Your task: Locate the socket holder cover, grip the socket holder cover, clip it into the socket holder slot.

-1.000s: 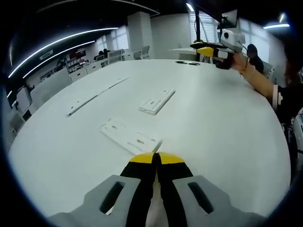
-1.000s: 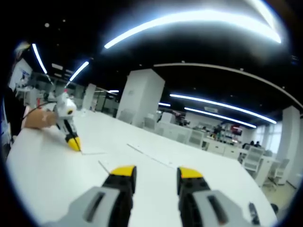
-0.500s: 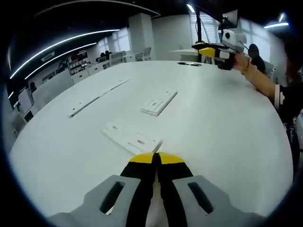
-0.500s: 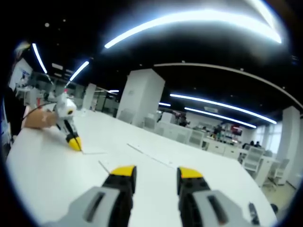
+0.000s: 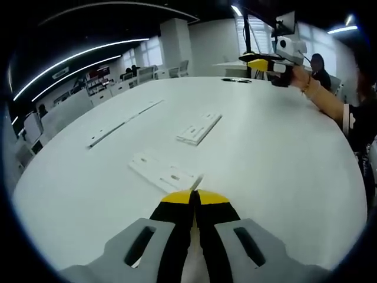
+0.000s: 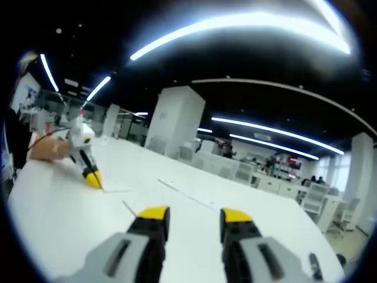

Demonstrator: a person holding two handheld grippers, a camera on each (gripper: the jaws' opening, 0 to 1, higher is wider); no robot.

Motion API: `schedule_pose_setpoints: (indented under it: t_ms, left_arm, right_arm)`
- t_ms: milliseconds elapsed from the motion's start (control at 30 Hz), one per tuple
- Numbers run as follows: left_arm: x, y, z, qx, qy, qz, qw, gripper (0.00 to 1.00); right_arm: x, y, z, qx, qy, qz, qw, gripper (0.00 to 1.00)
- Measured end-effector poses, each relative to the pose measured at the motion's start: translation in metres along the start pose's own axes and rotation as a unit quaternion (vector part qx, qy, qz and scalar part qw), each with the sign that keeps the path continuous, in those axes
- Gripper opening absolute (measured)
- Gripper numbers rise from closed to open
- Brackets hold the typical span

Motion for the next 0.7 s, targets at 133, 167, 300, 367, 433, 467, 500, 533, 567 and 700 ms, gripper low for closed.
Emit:
schedule_pose_setpoints:
  t_ms: [133, 167, 300, 367, 433, 467, 500, 533, 567, 700]
  left_arm:
    - [-0.0002, -0.0003, -0.0001, 0.0, -0.002, 0.001, 1.0, 0.03]
    - [-0.0002, -0.0003, -0.0002, 0.0, -0.002, 0.002, 1.0, 0.03]
    - [-0.0004, -0.0005, -0.0007, 0.0, -0.002, 0.002, 1.0, 0.03]
    - [-0.0004, -0.0007, -0.0008, 0.001, -0.002, 0.002, 1.0, 0.03]
    - [0.0, -0.0007, -0.0018, 0.001, -0.002, 0.002, 1.0, 0.03]
    - [0.0001, -0.0007, -0.0021, 0.001, -0.002, 0.002, 1.0, 0.03]
    - [0.0007, -0.0007, -0.0034, 0.002, -0.003, 0.001, 1.0, 0.03]
    - [0.0012, -0.0006, -0.0047, 0.003, -0.005, 0.0, 1.0, 0.03]
    - [0.0022, -0.0004, -0.0066, 0.006, -0.009, -0.003, 0.9999, 0.03]
    - [0.0025, -0.0005, -0.0077, 0.008, -0.015, -0.007, 0.9998, 0.03]
  right_arm:
    - [-0.0004, -0.0003, -0.0009, -0.001, 0.001, 0.0, 1.0, 0.36]
    - [-0.0004, -0.0003, -0.0012, 0.0, 0.001, 0.0, 1.0, 0.36]
    - [-0.0004, 0.0001, -0.0024, 0.001, 0.001, 0.001, 1.0, 0.36]
    - [-0.0006, 0.0002, -0.003, 0.001, 0.001, 0.001, 1.0, 0.36]
    - [-0.0007, 0.0002, -0.0026, 0.001, 0.003, 0.001, 1.0, 0.36]
    - [-0.0007, 0.0002, -0.0024, 0.001, 0.003, 0.002, 1.0, 0.36]
    - [-0.0007, 0.0, -0.0021, 0.001, 0.003, 0.002, 1.0, 0.36]
    - [-0.0007, -0.0002, -0.0017, 0.0, 0.004, 0.002, 1.0, 0.36]
    - [-0.0004, -0.0005, -0.0011, -0.001, 0.004, 0.003, 1.0, 0.36]
    - [0.001, -0.0016, 0.0016, -0.004, 0.008, 0.009, 0.9999, 0.36]
Point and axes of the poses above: the point that each gripper's makers call its tool centre point, and the gripper's own axes: y roughly backward along the fingers, z roughly to its left, x roughly out of its underside, the point moved 4 cm from there along y, roughly backward along the fingers, and after that the axes turned 2 degrees about -y, right-handed, at the moved point
